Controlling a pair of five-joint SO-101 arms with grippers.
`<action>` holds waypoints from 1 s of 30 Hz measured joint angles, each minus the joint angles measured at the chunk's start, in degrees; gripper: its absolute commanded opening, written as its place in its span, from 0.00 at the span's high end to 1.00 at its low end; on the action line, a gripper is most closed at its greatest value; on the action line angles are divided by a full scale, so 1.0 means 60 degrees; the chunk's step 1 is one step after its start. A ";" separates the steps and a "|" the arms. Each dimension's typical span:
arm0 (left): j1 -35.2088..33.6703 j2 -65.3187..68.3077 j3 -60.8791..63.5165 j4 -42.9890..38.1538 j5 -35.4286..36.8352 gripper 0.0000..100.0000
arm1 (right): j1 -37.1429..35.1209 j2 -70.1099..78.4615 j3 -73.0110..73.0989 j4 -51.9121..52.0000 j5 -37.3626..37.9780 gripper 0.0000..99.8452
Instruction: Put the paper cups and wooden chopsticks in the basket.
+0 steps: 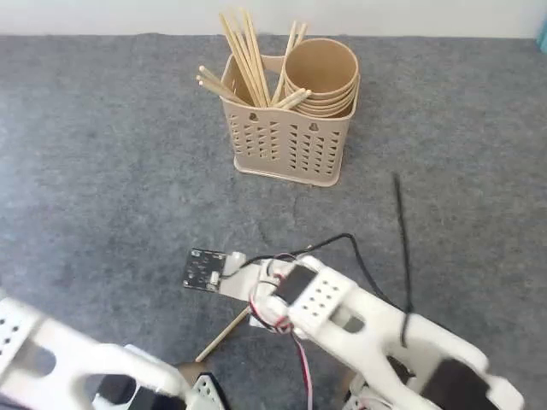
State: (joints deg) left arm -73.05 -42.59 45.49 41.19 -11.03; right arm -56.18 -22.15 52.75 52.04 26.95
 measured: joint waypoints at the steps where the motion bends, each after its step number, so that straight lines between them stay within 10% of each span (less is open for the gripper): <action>1: -0.0161 0.0000 0.0103 -0.0234 0.0103 0.99 | -0.0059 0.0322 -0.0220 -0.0015 0.0073 0.79; 12: -0.0440 0.0000 0.1319 -0.1670 0.0352 0.99 | -0.0381 0.3194 -0.1465 -0.0425 0.0396 0.80; 21: -0.0440 0.0000 0.1319 -0.1700 0.0352 0.99 | -0.0366 0.3297 -0.1788 -0.0484 0.0410 0.99; 30: -0.0410 0.0000 0.1319 -0.1670 0.0352 0.99 | -0.0117 0.0176 -0.1773 0.0806 0.0425 0.99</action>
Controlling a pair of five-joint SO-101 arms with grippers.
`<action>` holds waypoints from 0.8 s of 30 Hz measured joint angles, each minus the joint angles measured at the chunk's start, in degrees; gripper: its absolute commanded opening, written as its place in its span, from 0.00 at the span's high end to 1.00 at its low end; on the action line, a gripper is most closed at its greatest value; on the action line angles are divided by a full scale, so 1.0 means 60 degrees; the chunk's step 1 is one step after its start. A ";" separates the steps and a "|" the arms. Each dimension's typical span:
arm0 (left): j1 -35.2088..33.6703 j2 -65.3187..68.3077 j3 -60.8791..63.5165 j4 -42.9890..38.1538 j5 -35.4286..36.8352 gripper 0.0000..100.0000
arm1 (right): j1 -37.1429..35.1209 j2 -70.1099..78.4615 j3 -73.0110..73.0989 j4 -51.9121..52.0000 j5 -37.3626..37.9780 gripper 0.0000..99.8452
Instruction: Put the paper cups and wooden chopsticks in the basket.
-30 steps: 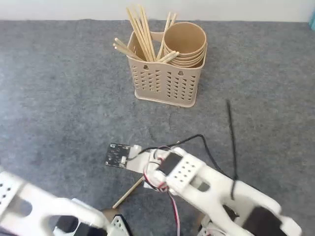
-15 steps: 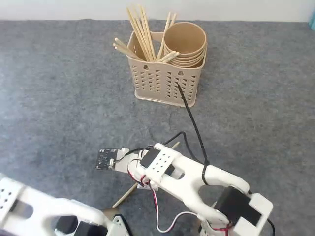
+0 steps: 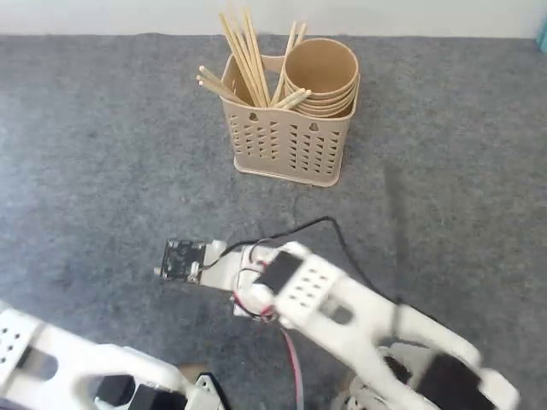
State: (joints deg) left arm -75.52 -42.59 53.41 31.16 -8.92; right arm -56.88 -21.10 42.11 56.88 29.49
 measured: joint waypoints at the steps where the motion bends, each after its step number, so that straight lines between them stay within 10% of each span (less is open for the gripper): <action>1: 0.0059 0.0000 0.0000 0.0059 0.0000 0.99 | 0.0088 -0.0615 0.0000 0.0103 0.0000 0.99; 10: 0.1714 0.0000 -0.0454 0.1817 0.0044 0.99 | 0.1114 -0.6037 0.0000 -0.0161 -0.1026 0.99; 24: 0.6095 0.0000 -0.2667 0.3663 0.2769 0.99 | 0.2886 -0.7531 0.0161 -0.5905 -0.5553 0.99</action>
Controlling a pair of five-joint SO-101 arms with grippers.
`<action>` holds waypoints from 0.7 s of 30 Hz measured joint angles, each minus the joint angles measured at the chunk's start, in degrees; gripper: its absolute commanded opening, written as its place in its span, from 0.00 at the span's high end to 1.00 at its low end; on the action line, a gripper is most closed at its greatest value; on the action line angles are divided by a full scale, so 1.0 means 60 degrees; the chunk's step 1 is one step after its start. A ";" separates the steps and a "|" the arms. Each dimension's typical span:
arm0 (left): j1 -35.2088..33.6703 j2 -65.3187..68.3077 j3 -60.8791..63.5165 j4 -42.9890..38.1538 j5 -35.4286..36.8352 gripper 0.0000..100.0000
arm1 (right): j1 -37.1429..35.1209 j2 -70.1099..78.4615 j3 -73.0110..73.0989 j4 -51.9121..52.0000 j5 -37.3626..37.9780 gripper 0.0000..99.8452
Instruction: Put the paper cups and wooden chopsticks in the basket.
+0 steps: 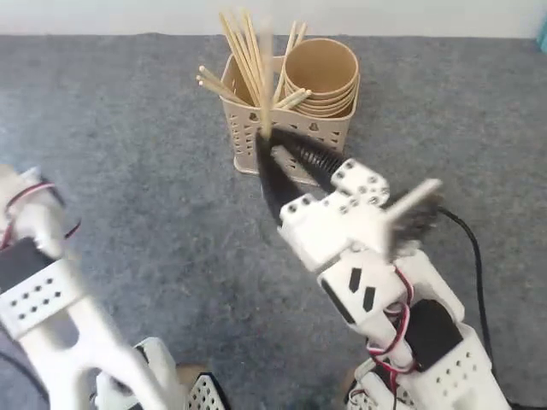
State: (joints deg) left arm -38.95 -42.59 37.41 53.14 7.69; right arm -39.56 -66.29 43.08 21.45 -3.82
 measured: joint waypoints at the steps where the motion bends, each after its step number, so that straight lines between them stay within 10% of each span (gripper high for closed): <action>1: 0.0220 0.0000 -0.0059 0.0000 0.0190 0.99 | 0.0161 0.0015 0.0117 -0.0615 -0.0278 0.99; 13: 0.0982 -0.1451 0.1114 -0.1846 0.0586 0.99 | 0.1788 0.4000 0.0718 -0.7766 -0.0747 0.99; 21: 0.0996 -0.4498 0.3370 -0.2564 0.0410 0.99 | 0.2168 0.7810 -0.0337 -0.9084 -0.0791 0.99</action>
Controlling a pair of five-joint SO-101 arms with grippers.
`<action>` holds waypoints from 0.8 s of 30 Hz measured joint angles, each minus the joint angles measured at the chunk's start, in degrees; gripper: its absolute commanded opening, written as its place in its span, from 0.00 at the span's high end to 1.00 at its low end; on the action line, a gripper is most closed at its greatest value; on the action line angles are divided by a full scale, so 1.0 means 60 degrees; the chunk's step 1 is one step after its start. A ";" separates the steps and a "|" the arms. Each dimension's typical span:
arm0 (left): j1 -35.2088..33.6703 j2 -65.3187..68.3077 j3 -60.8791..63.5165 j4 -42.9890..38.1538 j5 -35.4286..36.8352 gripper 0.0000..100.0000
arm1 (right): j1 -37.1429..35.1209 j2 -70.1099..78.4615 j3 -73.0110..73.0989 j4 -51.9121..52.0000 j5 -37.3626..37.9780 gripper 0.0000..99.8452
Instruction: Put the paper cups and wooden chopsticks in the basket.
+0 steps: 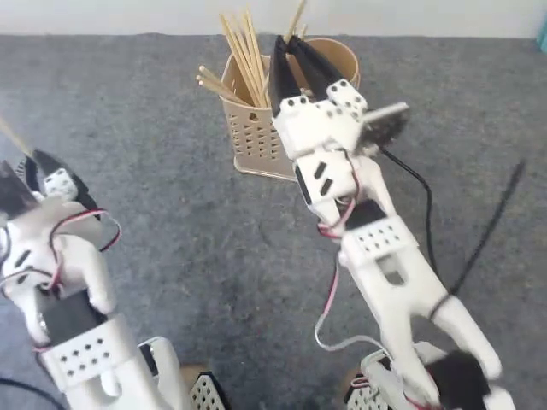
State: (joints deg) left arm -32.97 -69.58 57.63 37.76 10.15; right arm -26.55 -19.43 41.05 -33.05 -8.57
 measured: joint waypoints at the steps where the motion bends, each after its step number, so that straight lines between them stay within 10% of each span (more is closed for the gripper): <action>1: 0.0000 -0.0103 0.0073 0.0000 0.0000 0.99 | -0.0015 0.0337 -0.0161 -0.0044 0.0000 0.99; 6: 0.0000 -0.0322 0.0337 0.0000 0.0000 0.99 | 0.0000 0.2066 -0.0996 -0.0059 0.0000 0.98; 14: 0.0000 -0.0337 0.0337 0.0000 0.0000 0.99 | 0.0088 0.2813 -0.1495 -0.0117 0.0454 0.70; 24: 0.0000 -0.0337 0.0117 0.0000 0.0513 0.99 | 0.0132 0.0982 -0.0952 0.2168 -0.0469 0.92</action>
State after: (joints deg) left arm -32.97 -71.60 58.33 37.76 13.23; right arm -25.76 -13.54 35.34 -20.04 -11.38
